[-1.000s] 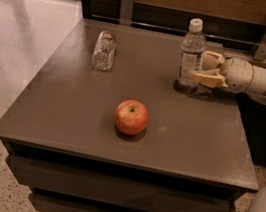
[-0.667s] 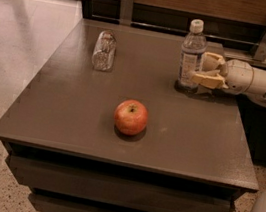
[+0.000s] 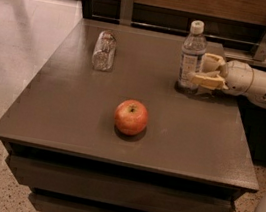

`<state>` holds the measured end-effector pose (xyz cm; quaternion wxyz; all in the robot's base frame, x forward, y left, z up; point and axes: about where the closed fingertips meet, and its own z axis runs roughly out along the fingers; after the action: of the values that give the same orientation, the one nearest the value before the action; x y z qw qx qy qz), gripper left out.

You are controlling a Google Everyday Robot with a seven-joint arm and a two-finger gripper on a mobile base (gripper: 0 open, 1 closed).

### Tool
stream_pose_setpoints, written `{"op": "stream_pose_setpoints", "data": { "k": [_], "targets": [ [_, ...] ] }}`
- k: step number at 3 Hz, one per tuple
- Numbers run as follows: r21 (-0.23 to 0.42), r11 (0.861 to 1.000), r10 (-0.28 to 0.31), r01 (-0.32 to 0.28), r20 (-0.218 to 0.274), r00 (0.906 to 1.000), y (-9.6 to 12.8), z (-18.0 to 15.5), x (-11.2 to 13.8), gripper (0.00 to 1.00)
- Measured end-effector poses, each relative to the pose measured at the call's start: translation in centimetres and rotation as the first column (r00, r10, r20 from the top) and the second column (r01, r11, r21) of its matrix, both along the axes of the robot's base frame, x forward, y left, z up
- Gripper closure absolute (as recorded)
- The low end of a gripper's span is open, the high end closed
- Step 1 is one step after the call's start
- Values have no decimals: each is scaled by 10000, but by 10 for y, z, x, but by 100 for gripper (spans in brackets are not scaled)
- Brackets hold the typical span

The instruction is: Place blue plastic bottle upright

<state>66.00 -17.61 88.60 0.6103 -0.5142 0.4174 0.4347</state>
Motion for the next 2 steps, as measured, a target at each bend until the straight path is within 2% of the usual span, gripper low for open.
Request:
{"op": "stream_pose_setpoints", "data": {
  "k": [1,2],
  "targets": [
    [-26,10000,-12,12,-2,10000,0,0,0,13],
    [-58,10000,-16,16,6,10000,-1,0,-1,0]
  ]
}}
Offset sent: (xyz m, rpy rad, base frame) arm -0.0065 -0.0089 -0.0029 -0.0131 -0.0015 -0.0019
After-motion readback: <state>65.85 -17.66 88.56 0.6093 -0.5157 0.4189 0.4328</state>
